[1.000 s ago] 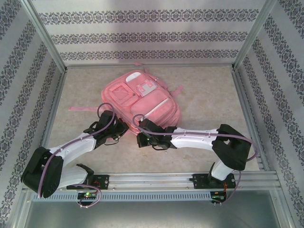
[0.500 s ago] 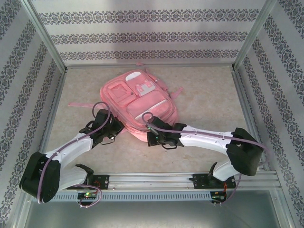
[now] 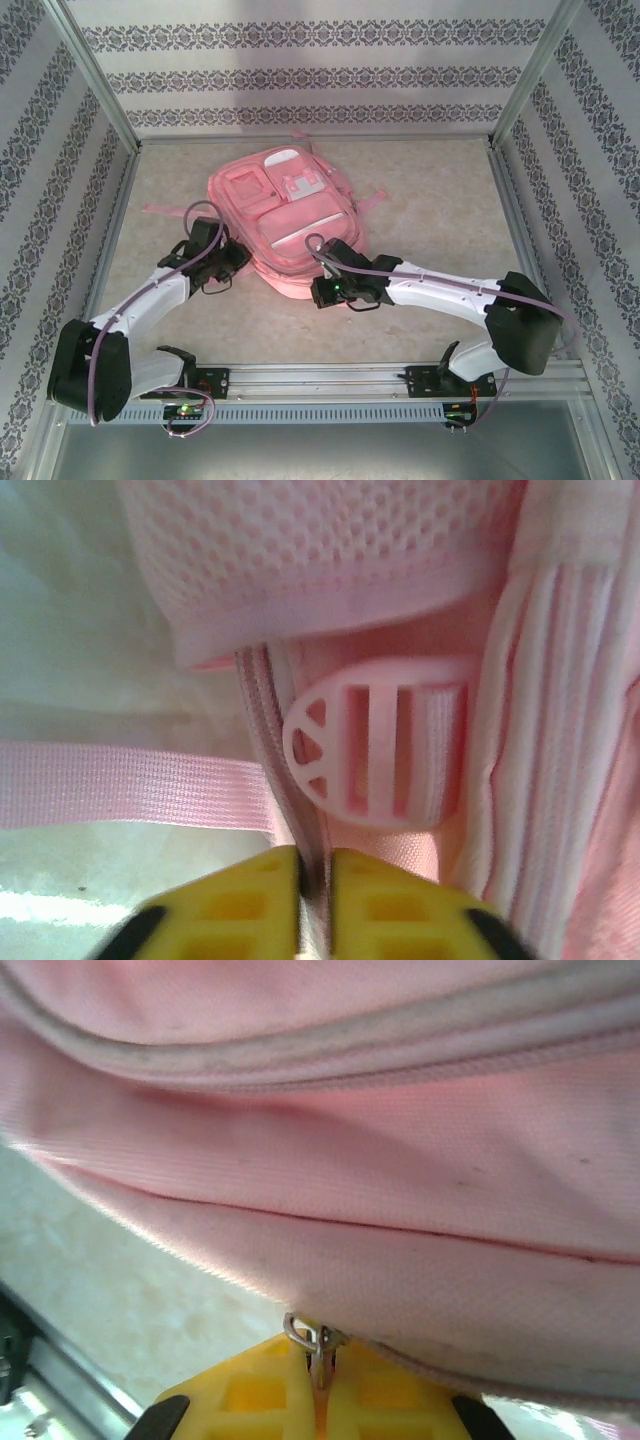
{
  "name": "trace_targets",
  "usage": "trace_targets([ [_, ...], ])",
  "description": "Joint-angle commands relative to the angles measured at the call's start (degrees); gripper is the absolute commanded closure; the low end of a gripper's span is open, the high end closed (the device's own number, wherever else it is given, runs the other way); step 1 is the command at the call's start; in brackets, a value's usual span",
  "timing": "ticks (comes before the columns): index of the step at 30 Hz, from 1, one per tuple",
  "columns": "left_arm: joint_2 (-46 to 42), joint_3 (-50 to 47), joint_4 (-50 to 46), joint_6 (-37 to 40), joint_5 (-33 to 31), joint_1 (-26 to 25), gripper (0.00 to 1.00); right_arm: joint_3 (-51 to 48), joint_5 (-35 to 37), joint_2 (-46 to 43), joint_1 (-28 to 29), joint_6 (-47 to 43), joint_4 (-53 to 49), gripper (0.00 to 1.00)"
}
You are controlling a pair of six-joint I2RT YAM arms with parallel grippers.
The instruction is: Pack books, pencil case, and school supplies into a backpack
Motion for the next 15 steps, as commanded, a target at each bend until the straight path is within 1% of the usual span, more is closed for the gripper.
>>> trace_targets([
  [1,0.07,6.37,-5.26,4.84,0.44,3.14,0.59,3.69,-3.51,2.91,1.49,2.95,6.04,1.00],
  [2,-0.41,7.06,-7.39,4.09,0.71,3.42,0.54,4.79,-3.45,4.04,1.85,4.62,7.72,1.00],
  [5,-3.85,6.53,-11.47,0.38,2.63,3.44,0.48,7.48,-3.45,7.56,2.49,8.24,12.26,1.00],
  [8,-9.46,4.44,-15.89,-4.57,4.58,3.37,0.43,10.30,-3.23,10.87,3.09,9.47,13.60,1.00],
  [11,-14.47,3.00,-21.69,-8.79,4.57,3.27,0.41,11.97,-3.22,12.81,4.08,9.70,15.15,1.00],
  [13,-17.27,1.49,-23.07,-11.10,6.23,3.27,0.42,13.27,-3.33,13.98,4.61,9.54,15.14,1.00],
  [15,-19.73,-0.34,-23.34,-14.03,7.68,2.88,0.44,14.44,-3.10,14.81,5.06,9.11,14.65,1.00],
])
